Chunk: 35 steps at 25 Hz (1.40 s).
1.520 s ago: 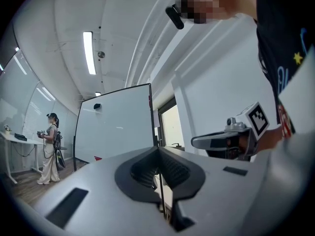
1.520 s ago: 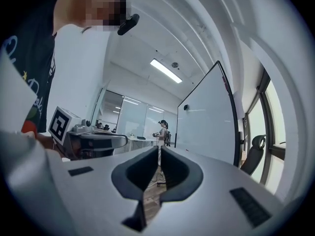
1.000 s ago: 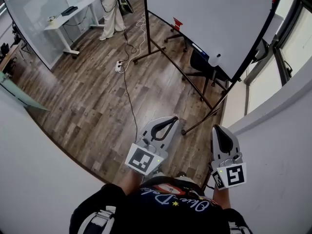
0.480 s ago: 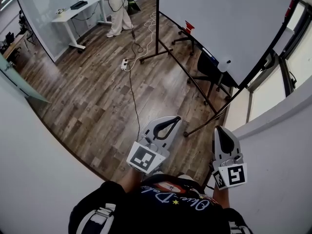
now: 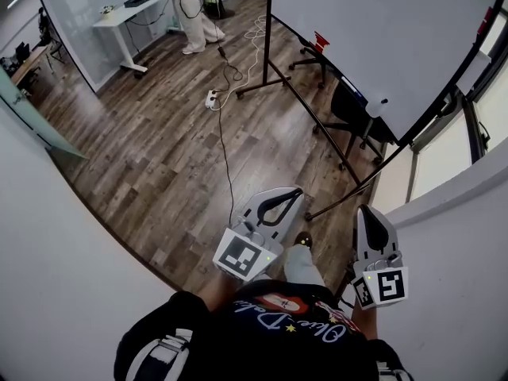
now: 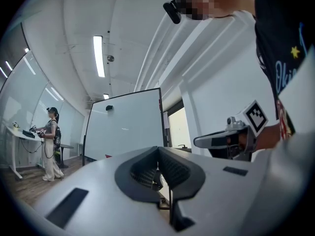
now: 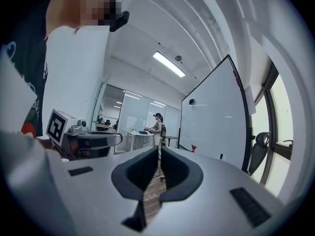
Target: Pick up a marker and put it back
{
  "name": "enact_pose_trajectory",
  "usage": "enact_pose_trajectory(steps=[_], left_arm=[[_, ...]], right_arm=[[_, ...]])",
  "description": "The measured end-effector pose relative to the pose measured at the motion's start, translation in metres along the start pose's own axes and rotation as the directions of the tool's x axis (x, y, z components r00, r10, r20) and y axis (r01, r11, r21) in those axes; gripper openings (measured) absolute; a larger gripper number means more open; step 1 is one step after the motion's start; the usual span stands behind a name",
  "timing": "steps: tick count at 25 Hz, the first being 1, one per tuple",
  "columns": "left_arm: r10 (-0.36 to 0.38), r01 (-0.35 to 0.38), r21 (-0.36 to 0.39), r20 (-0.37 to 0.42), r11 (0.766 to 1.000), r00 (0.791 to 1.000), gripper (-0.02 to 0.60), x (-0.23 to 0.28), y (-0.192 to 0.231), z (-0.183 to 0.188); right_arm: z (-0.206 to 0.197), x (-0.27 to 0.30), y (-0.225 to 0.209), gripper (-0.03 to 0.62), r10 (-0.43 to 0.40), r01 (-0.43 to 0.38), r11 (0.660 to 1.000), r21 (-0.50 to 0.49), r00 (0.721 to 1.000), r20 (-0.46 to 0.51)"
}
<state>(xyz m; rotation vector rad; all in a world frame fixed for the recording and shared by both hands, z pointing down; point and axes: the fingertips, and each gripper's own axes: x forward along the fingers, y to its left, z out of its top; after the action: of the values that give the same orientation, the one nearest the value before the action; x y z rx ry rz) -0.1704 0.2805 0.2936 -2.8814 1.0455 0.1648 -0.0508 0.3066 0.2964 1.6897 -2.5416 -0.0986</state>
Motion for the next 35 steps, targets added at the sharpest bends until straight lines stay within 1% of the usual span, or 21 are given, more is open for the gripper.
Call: enact_pose_trajectory(steps=[3,6,13,17,21,24,30,35], left_arm=[[0.015,-0.015,-0.008,0.007,1.0,1.0,0.004,-0.002,0.003,-0.002],[0.035,-0.035,0.004,-0.004,0.999,0.999,0.003,-0.003,0.01,-0.006],[0.097,-0.097,-0.007,-0.01,0.995,0.995,0.004,-0.004,0.034,-0.009],[0.11,-0.11,0.012,-0.013,0.994,0.994,0.005,0.007,0.041,-0.014],[0.101,-0.1,0.019,-0.044,0.995,0.994,0.003,0.018,0.045,-0.021],[0.102,-0.101,0.017,-0.05,0.995,0.994,0.005,0.031,0.05,-0.023],[0.078,-0.078,0.003,-0.071,0.997,0.994,0.003,0.063,0.061,-0.038],[0.055,-0.053,0.017,-0.084,0.998,0.995,0.003,0.097,0.074,-0.046]], right_arm=[[-0.002,0.002,0.001,0.002,0.005,-0.005,1.0,-0.005,1.0,0.001],[-0.003,0.01,-0.001,0.002,0.016,-0.016,1.0,-0.01,1.0,-0.003],[0.004,0.04,0.001,0.002,0.072,-0.072,0.997,-0.008,0.997,0.012],[-0.004,0.051,-0.009,0.002,0.074,-0.074,0.997,-0.01,0.997,0.004],[-0.011,0.058,-0.023,0.002,0.056,-0.056,0.998,0.025,0.998,-0.002],[-0.018,0.07,-0.035,0.002,0.054,-0.053,0.998,0.035,0.999,-0.008],[-0.037,0.089,-0.062,0.002,0.029,-0.027,0.997,0.076,0.999,-0.02],[-0.044,0.106,-0.089,0.003,-0.002,0.004,0.996,0.094,1.0,-0.014]])
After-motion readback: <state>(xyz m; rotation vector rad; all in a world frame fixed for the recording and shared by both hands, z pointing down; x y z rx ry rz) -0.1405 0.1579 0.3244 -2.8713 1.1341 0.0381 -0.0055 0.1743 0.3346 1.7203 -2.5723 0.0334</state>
